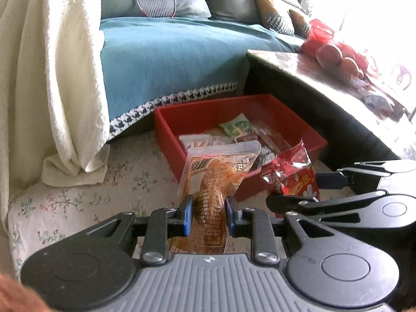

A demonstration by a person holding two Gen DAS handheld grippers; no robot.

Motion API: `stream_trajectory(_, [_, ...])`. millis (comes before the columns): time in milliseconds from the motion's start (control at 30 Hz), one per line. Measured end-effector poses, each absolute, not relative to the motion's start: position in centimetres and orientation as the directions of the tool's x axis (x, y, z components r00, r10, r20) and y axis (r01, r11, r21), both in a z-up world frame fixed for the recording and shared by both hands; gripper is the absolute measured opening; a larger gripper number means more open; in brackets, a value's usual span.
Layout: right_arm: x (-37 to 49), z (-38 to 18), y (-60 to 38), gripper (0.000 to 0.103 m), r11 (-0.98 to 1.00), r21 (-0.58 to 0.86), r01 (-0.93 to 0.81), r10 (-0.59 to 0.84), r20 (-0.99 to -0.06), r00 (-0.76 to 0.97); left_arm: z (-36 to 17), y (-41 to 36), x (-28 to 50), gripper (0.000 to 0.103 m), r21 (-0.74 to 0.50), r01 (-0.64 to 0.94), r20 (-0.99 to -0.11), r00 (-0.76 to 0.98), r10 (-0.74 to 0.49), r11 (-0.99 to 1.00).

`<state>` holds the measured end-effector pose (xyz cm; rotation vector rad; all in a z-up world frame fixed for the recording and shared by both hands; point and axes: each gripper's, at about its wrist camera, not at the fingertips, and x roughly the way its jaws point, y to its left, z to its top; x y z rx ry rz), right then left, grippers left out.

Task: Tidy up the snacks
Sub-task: 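Lift both held bags and carry them over the red box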

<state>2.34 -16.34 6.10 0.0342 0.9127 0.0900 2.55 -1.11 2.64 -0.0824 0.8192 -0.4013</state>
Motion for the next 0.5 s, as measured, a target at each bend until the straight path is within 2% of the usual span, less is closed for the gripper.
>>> stream_trajectory(500, [5.5,7.3,-17.8,0.065,0.996,0.079,-0.047,0.091,-0.757,0.647,4.0,-1.7,5.7,0.020,-0.243,0.287,-0.657,0.654,-0.375,0.927])
